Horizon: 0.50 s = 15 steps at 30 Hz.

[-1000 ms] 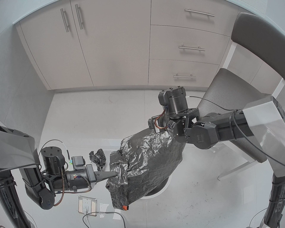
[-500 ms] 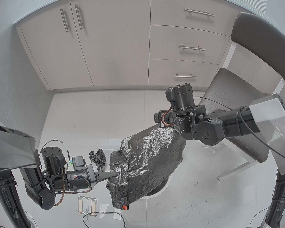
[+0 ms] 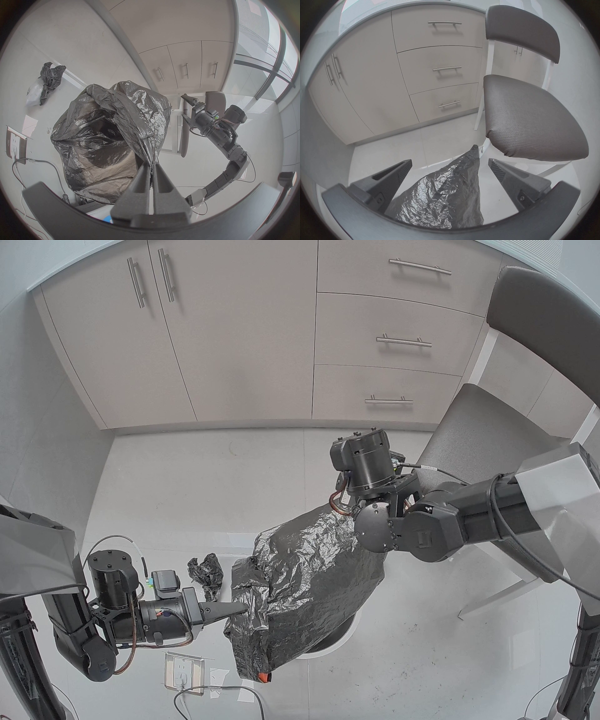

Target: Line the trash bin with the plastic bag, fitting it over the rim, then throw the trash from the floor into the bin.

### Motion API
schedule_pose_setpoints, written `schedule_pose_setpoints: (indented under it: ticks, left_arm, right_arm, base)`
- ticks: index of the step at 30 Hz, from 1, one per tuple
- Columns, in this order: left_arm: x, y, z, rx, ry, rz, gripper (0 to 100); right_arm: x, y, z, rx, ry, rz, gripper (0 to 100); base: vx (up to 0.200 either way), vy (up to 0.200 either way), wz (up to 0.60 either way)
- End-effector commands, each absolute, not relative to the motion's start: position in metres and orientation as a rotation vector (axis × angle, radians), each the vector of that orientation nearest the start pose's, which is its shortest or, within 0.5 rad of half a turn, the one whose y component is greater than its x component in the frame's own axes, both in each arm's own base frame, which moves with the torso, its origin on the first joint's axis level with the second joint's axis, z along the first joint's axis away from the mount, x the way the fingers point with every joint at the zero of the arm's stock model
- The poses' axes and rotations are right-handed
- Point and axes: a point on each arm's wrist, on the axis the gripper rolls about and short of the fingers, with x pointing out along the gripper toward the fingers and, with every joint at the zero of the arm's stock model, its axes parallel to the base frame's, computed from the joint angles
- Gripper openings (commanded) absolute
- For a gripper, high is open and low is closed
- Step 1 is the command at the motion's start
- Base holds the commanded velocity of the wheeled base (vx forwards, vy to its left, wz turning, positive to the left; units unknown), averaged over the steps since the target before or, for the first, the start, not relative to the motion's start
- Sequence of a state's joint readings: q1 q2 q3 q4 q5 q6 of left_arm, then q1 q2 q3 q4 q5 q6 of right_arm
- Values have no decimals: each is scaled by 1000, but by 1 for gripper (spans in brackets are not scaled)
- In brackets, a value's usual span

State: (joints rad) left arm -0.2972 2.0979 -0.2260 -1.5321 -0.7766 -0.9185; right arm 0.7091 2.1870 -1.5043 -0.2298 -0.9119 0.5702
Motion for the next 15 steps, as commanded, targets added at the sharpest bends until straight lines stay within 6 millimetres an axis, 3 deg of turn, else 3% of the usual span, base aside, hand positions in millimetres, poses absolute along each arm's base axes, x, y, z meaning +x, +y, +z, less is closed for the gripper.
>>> schedule_pose_setpoints:
  ticks: [1, 7, 15]
  left_arm:
    - [246, -91, 37, -904, 815, -826, 0]
    - [246, -91, 37, -904, 815, -826, 0]
    - [243, -91, 36, -905, 827, -823, 0]
  right_arm:
    - [349, 267, 143, 199, 270, -310, 100]
    - [347, 265, 134, 182, 294, -320, 100]
    - [365, 263, 114, 166, 311, -354, 100]
  base:
    - [0, 0, 0]
    - [0, 0, 0]
    - [0, 0, 0]
